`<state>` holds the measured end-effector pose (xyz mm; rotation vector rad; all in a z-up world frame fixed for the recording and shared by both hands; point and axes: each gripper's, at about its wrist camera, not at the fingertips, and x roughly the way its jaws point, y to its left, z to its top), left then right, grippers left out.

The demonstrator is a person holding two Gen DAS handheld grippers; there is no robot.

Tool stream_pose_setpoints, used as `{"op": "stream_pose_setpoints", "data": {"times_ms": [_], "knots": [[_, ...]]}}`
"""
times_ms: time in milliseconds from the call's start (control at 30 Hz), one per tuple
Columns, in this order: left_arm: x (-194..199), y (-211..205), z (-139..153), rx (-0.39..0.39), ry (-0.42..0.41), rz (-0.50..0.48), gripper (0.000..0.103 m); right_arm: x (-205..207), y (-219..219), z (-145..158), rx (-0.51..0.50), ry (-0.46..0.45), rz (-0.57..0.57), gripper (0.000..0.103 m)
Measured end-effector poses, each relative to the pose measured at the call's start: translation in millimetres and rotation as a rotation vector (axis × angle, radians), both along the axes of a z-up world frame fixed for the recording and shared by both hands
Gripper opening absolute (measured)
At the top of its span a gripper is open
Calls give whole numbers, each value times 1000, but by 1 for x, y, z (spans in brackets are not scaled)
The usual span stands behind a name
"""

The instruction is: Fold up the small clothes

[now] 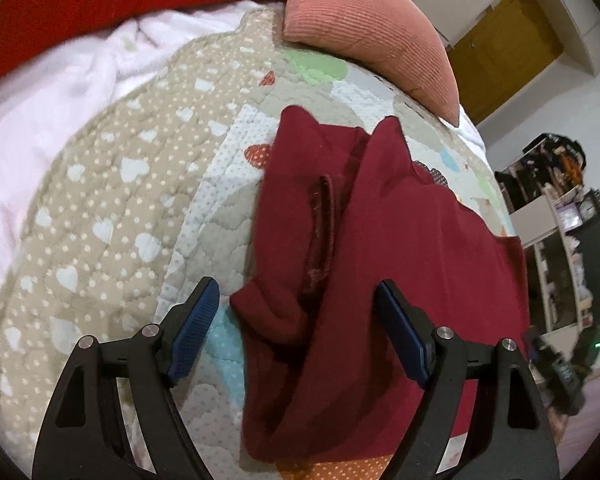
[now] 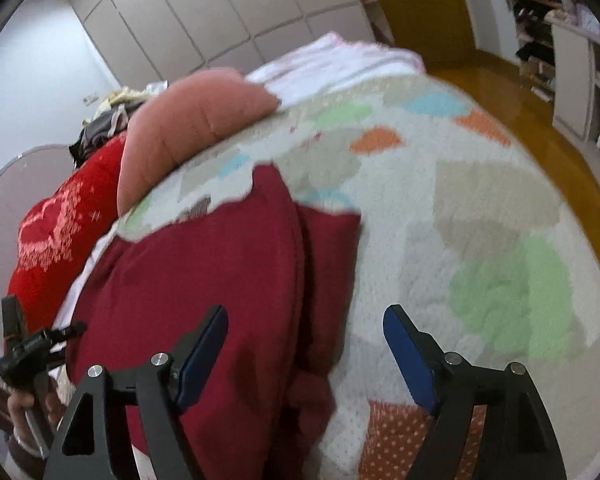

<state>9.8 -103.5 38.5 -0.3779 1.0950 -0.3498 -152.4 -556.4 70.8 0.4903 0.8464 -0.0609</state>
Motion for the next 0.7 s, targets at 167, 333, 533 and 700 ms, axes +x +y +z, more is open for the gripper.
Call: {"op": "stream_pose_setpoints", "data": {"times_ms": [167,333,533,700], "knots": [[1,-20,-4,60,-34,-39,100,15,12,-24,41,-38,39,81],[-9,-44,0,133,-55,-87,77,26,23,-18,46,-54,49,23],[-26,-43,8,-94,49,-145,44,-2,26,41,-37,-172,69,18],[-42,-57,2,13,2,-136,60,-6,4,42,-107,-93,12,18]]}}
